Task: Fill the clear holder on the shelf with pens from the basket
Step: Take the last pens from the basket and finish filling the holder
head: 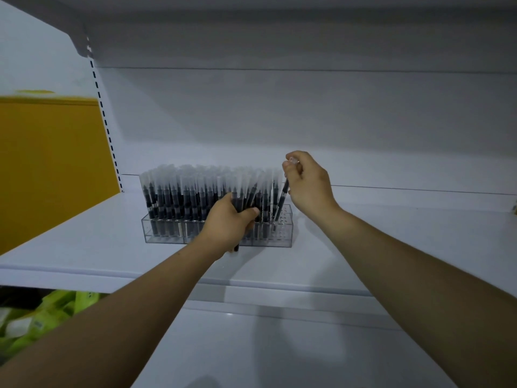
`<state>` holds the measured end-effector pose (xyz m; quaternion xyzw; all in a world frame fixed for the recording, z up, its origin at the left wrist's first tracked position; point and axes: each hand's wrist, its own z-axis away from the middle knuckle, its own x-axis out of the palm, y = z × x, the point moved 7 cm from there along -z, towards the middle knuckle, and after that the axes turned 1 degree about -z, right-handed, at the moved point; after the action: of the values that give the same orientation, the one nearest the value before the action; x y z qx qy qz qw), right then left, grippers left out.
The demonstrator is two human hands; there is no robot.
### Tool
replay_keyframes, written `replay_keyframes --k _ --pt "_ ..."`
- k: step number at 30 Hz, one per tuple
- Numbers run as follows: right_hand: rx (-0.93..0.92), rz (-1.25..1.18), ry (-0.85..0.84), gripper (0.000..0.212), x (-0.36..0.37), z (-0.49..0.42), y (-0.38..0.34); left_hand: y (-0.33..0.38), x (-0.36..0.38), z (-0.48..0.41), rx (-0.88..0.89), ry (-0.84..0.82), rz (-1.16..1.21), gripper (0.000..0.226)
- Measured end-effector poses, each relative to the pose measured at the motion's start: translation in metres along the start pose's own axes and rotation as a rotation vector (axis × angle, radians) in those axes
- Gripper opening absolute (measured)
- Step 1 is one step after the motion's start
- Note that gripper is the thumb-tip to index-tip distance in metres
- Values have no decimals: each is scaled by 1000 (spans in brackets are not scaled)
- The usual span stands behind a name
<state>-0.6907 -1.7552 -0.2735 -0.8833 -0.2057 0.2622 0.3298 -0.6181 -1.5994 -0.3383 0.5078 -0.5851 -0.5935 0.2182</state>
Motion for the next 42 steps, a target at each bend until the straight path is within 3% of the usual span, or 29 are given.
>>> replay_keyframes --k 3,7,16,21,23,27,31,33,39,42 --pt "-24 13 27 31 -1 -1 -3 0 3 1 3 -41 -3 13" --pt "-50 1 52 31 -1 -4 -7 -1 4 1 -2 -73 0 12" --pt "73 71 -240 41 35 9 20 -8 5 -4 -33 -82 42 16" --pt "122 180 -201 21 39 9 34 -8 3 -5 -3 -50 57 40" --pt "140 198 -198 22 40 10 37 -7 1 -3 7 -37 65 37" --pt "24 118 -27 25 19 14 13 -3 -1 -1 22 -8 87 26" --pt "52 -40 -199 19 27 22 0 8 3 1 44 -11 89 20" --pt "90 -73 -198 18 26 22 2 12 8 2 48 -29 103 22" --pt "201 -254 26 13 -2 11 7 5 6 2 -17 -16 95 11" --pt "147 -204 51 13 -12 8 5 3 6 4 -27 -39 71 35"
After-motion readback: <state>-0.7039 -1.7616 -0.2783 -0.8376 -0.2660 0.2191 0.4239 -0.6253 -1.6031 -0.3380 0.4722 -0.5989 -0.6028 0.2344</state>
